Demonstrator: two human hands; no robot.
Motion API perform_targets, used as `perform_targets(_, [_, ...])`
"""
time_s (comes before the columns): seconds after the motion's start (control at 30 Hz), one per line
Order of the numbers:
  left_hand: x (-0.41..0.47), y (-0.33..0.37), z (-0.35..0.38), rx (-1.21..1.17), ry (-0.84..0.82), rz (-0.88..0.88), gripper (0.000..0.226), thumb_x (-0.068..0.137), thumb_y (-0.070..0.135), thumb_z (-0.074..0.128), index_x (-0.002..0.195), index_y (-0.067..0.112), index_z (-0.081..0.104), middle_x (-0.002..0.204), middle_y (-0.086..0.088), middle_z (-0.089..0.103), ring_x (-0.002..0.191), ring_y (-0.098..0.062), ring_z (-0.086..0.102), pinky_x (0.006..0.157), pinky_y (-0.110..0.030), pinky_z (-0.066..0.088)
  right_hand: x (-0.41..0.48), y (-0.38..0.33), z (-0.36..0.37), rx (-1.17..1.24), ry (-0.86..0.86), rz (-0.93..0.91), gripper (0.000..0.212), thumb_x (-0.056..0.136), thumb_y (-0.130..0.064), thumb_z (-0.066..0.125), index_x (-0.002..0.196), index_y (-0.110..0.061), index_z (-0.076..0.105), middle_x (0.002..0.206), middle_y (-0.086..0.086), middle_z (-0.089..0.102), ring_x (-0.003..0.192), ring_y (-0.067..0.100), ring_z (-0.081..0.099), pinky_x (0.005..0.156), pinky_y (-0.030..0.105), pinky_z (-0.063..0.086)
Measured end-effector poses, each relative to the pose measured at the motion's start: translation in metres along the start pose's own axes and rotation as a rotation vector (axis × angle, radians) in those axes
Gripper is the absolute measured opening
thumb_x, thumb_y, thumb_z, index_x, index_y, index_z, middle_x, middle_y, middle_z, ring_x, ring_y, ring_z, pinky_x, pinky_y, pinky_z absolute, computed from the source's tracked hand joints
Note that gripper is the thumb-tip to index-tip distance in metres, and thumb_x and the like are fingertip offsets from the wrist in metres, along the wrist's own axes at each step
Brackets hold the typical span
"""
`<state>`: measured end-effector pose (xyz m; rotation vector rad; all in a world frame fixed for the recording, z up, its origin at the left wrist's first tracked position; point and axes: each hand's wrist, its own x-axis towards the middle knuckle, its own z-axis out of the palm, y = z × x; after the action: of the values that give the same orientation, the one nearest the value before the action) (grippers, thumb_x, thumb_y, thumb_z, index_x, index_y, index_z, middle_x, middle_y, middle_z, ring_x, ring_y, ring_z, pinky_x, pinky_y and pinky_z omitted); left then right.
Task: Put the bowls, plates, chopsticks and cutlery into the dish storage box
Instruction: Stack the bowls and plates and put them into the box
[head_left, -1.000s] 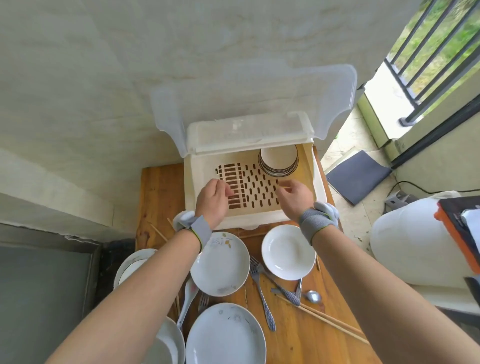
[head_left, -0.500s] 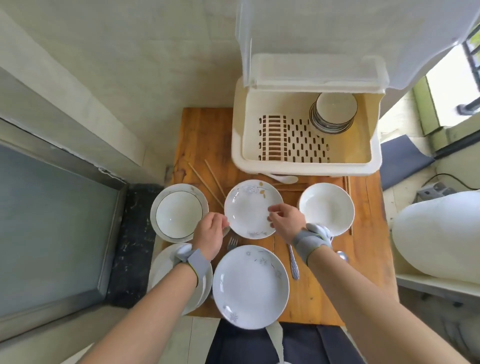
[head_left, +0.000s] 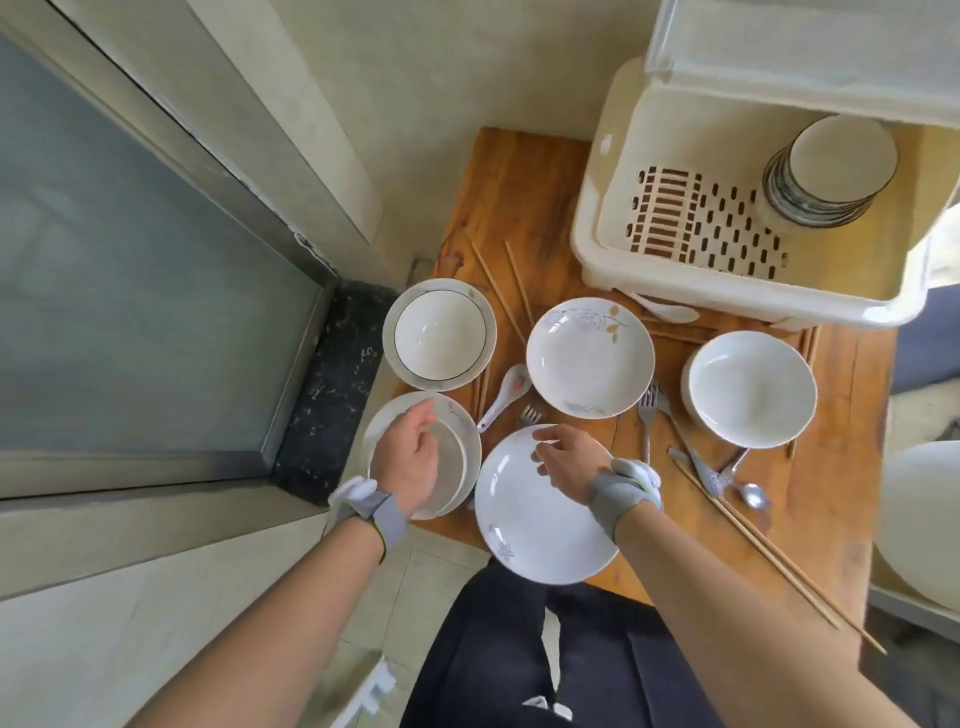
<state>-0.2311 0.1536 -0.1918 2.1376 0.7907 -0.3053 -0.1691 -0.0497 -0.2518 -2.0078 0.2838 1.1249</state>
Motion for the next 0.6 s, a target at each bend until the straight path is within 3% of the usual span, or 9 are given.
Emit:
perform_targets(0.17, [-0.008, -0.014, -0.016, 0.008, 0.053, -0.099, 0.048, 0.097, 0.009, 0.042, 0.144, 0.022, 0.042, 0.145, 0.001, 0.047, 0.134, -0.021, 0.043, 0.107, -0.036, 0.038, -0.003, -0.018, 0.027, 0.108, -0.046, -0.015, 0.035, 0.094, -0.016, 0.048, 0.127, -0.018, 0.06, 0.112, 0.006, 0.07, 0.091, 0.019, 0.068, 0.089, 0.035, 0.057])
perform_targets(0.37, [0.013, -0.017, -0.026, -0.026, 0.021, -0.13, 0.052, 0.099, 0.019, 0.046, 0.149, 0.023, 0.033, 0.15, -0.001, 0.041, 0.137, -0.021, 0.04, 0.108, -0.039, 0.036, 0.0, -0.029, 0.039, 0.126, -0.003, -0.029, 0.037, 0.091, -0.021, 0.05, 0.127, -0.019, 0.059, 0.111, 0.004, 0.069, 0.092, 0.022, 0.07, 0.092, 0.044, 0.056])
perform_targets(0.6, [0.091, -0.002, -0.046, -0.105, -0.016, -0.064, 0.06, 0.094, 0.033, 0.057, 0.148, 0.021, 0.031, 0.151, -0.005, 0.035, 0.136, -0.026, 0.04, 0.104, -0.037, 0.036, 0.027, -0.074, 0.04, 0.3, 0.198, -0.009, 0.06, 0.085, -0.043, 0.055, 0.141, -0.025, 0.044, 0.131, 0.003, 0.06, 0.118, 0.031, 0.059, 0.101, 0.048, 0.049])
